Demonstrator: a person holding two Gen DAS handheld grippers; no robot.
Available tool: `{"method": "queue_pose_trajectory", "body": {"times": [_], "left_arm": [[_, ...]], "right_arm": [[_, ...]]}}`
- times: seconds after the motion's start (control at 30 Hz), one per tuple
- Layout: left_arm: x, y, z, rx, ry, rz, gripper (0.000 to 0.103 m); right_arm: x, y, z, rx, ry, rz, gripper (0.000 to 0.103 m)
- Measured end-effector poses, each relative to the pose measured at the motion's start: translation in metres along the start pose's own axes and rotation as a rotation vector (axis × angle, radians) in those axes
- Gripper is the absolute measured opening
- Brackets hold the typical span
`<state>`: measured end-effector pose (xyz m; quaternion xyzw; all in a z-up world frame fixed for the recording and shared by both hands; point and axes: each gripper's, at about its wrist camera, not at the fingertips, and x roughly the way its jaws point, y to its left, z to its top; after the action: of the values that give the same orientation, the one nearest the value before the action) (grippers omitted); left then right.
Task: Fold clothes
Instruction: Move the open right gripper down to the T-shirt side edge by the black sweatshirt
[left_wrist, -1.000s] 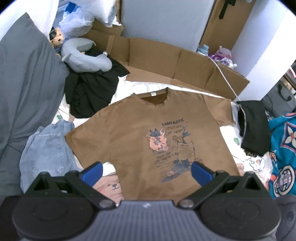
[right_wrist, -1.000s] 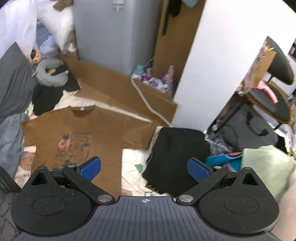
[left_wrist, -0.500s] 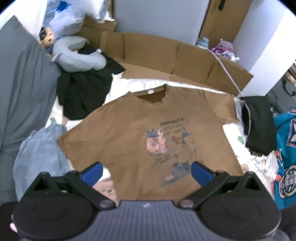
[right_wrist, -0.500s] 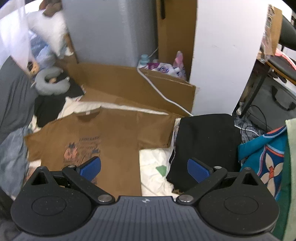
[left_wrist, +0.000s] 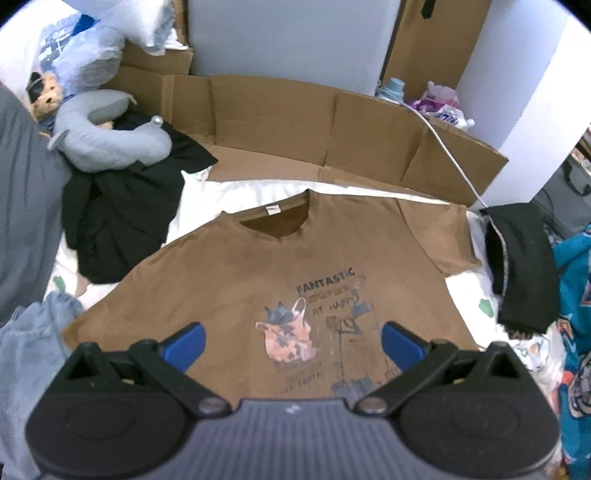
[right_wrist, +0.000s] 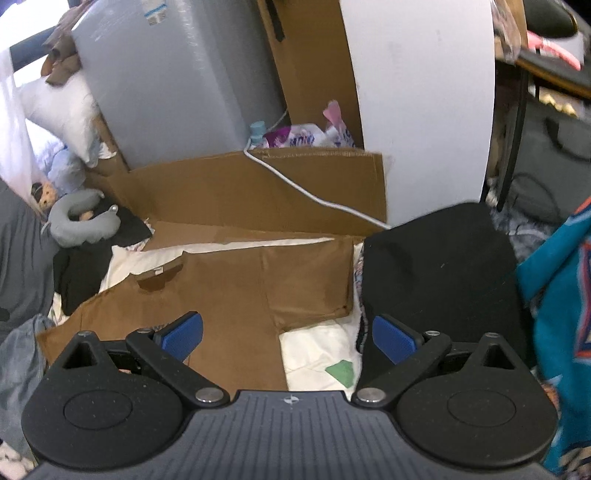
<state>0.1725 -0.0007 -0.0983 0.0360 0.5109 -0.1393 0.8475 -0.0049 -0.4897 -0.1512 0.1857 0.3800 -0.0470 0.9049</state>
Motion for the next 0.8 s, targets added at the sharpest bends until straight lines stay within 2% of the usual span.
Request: {"method": "queue_pose_trajectory", "body": {"times": [0.03,0.07,0.23,0.4,0.47,0.53,0.7,0.8], "left_arm": [[0.008,-0.001,0.002,0.003,-0.001,-0.004,0.103],[0.016,-0.002,0.003,0.007,-0.002,-0.007,0.103],[0.051,-0.003,0.009,0.02,-0.015,-0.01,0.103],[0.083,-0.003,0.007,0.028,-0.027,-0.01,0.103],[0.094,-0.002,0.006,0.025,-0.028,-0.01,0.103],[0.104,-0.003,0.005,0.027,-0.028,-0.007,0.103],[0.132,-0.01,0.004,0.046,-0.025,-0.018,0.102],[0.153,-0.016,0.005,0.05,-0.021,-0.038,0.102]], "right_arm": [[0.011,-0.001,-0.004,0.017,0.005,0.012,0.088],[0.021,-0.001,-0.008,0.028,0.011,0.025,0.086],[0.064,0.007,-0.029,-0.012,0.012,0.052,0.086],[0.106,0.002,-0.044,0.009,0.002,0.054,0.085],[0.124,-0.002,-0.049,-0.005,0.009,0.042,0.08],[0.14,-0.006,-0.053,-0.026,0.019,0.04,0.07],[0.176,-0.018,-0.058,-0.057,0.013,0.009,0.064],[0.195,-0.024,-0.06,-0.063,0.025,-0.002,0.051]]}}
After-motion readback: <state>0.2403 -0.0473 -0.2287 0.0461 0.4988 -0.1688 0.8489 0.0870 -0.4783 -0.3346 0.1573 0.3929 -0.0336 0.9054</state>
